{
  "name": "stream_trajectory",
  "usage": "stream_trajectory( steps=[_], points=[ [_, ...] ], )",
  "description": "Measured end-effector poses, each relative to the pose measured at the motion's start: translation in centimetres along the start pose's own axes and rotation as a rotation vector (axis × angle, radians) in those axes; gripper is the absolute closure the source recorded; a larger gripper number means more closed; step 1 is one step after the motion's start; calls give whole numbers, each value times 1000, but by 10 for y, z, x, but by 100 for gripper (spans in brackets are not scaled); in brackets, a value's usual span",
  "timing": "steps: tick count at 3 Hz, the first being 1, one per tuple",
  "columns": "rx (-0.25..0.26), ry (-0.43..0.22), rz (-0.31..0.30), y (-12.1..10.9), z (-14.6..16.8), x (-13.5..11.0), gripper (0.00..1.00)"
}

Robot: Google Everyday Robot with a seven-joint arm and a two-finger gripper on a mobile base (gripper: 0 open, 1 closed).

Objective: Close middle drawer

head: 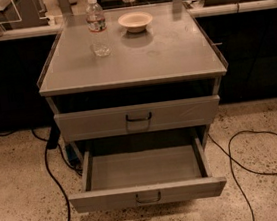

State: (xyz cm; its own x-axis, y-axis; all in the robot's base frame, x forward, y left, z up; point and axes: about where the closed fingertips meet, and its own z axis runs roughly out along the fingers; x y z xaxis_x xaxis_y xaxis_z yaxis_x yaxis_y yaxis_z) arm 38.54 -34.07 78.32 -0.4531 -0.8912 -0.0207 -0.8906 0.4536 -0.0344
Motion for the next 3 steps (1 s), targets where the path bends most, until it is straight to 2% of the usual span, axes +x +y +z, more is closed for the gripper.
stream_trajectory(
  steps=[1, 2, 3],
  points=[
    [-25, 15, 12, 8, 20, 15, 0],
    [-61, 25, 16, 16, 74, 32, 0],
    [-61, 25, 16, 16, 74, 32, 0]
  ],
)
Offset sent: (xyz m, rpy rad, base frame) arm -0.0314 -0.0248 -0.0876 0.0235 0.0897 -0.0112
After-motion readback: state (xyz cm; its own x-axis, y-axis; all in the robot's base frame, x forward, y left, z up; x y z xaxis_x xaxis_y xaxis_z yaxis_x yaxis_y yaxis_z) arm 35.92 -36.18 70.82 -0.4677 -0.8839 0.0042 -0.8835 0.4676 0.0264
